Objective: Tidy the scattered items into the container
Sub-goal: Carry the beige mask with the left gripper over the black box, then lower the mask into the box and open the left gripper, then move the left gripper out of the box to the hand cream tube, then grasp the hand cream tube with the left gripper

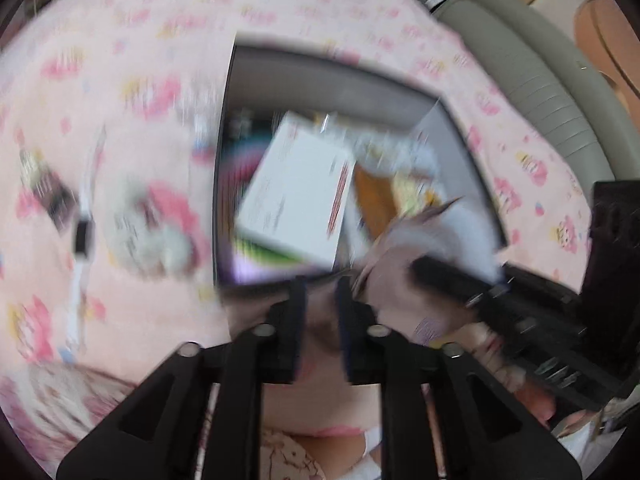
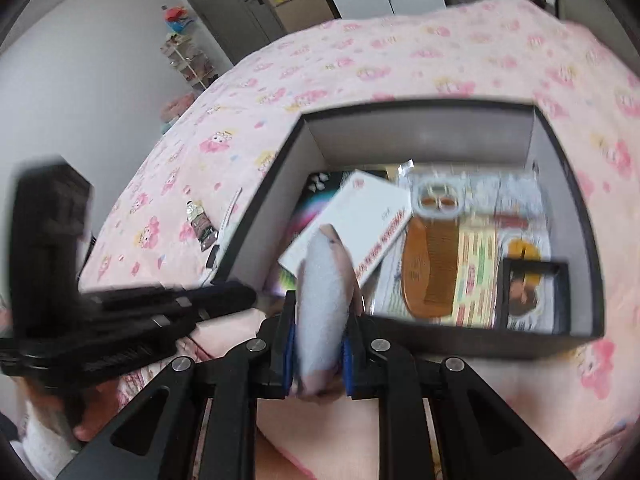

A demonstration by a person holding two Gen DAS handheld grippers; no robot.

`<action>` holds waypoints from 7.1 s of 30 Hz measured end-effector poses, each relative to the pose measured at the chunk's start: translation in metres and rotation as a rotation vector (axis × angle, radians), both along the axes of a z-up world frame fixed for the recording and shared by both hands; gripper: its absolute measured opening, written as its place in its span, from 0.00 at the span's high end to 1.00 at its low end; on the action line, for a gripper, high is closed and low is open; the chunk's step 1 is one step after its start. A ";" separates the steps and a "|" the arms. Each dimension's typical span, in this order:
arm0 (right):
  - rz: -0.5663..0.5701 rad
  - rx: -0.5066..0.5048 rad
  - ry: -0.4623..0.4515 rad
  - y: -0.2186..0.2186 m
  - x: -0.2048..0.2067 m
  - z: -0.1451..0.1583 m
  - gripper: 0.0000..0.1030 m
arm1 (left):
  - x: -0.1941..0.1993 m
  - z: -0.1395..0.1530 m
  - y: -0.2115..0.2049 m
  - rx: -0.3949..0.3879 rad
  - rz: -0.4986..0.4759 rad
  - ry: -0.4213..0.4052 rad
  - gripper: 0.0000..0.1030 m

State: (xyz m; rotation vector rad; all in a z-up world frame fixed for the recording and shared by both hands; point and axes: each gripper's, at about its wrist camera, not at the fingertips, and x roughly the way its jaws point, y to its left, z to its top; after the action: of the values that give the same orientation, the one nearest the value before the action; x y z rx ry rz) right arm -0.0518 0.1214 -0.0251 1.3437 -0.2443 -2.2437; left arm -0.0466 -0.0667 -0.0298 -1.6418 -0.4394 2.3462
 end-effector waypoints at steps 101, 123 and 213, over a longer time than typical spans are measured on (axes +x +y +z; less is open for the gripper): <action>-0.213 0.339 0.107 0.041 -0.091 0.028 0.49 | -0.093 0.045 0.060 -0.082 0.020 0.126 0.53; -0.090 0.300 0.124 -0.069 0.011 0.033 0.49 | 0.028 0.049 -0.038 -0.074 0.078 0.130 0.53; 0.165 0.166 -0.201 -0.295 -0.078 -0.102 0.62 | 0.005 -0.093 -0.331 0.019 0.636 -0.057 0.52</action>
State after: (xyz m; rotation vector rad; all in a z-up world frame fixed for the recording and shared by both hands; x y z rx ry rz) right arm -0.1296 -0.1737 -0.1274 1.6178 -0.0144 -2.0301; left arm -0.0411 -0.3980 -0.1231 -1.7500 -1.1354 2.6989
